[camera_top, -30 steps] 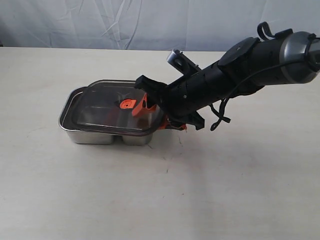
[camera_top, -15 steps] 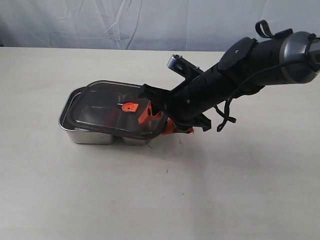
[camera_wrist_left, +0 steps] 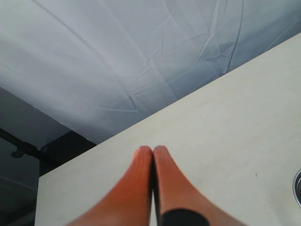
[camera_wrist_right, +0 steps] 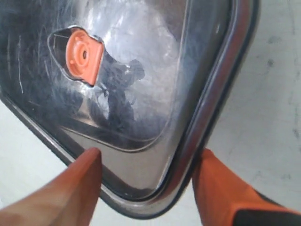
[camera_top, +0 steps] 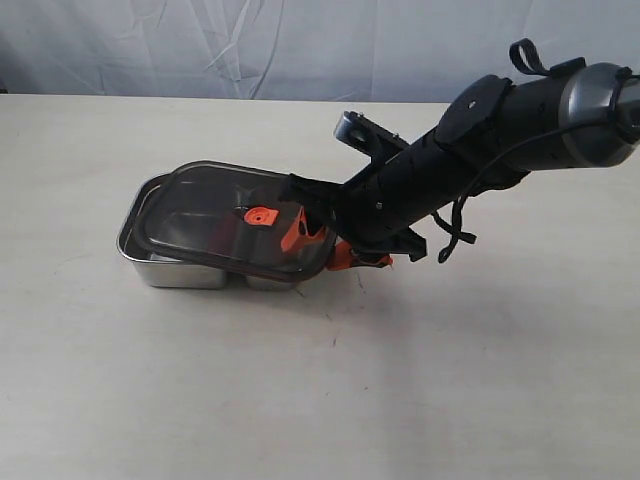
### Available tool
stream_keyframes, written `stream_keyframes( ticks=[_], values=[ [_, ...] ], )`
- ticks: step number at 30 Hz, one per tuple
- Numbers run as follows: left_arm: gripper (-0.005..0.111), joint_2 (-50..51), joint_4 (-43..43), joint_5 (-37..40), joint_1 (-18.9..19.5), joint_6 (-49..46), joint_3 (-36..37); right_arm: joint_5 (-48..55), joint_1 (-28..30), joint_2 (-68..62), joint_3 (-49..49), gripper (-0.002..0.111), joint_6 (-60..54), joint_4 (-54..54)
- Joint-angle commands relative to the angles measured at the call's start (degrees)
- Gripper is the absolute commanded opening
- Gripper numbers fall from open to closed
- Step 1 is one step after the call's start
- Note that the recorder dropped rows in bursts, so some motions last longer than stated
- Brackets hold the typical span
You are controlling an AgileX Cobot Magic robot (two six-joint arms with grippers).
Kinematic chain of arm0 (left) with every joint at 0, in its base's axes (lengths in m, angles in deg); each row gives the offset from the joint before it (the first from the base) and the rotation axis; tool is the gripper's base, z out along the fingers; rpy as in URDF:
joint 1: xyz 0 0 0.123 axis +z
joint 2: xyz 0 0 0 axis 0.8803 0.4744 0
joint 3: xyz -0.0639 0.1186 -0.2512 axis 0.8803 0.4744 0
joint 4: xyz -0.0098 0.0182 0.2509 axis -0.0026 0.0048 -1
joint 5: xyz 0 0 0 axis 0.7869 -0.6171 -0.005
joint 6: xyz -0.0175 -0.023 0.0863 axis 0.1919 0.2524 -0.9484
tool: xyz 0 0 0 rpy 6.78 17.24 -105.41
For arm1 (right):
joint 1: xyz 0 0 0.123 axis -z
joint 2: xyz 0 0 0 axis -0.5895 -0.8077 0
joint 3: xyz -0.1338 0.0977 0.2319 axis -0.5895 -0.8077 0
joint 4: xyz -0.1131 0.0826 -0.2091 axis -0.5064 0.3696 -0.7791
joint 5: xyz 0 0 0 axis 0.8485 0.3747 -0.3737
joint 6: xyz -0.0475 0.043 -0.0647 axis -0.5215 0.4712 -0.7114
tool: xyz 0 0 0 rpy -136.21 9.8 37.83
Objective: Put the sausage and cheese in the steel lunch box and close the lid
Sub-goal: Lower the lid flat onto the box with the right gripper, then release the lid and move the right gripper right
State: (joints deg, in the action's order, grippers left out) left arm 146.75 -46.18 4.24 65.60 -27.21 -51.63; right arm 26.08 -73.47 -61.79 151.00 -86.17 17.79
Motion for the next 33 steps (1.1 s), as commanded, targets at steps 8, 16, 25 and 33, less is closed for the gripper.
stream_keyframes(
  ticks=[8,16,25,33],
  values=[
    [0.000,-0.46,0.50,0.08,0.13,0.35,-0.09,-0.32,0.00,0.19,-0.06,0.055,0.16,-3.19],
    [0.000,-0.46,0.50,0.08,0.13,0.35,-0.09,-0.58,1.76,1.61,-0.06,0.055,0.28,-3.90],
    [0.000,-0.46,-0.40,0.18,0.13,0.35,-0.09,-0.08,10.34,6.03,-0.06,0.045,9.06,-15.75],
    [0.000,-0.46,-0.40,0.18,0.13,0.35,-0.09,-4.98,11.04,5.56,-0.06,0.000,10.34,-17.22]
  ],
)
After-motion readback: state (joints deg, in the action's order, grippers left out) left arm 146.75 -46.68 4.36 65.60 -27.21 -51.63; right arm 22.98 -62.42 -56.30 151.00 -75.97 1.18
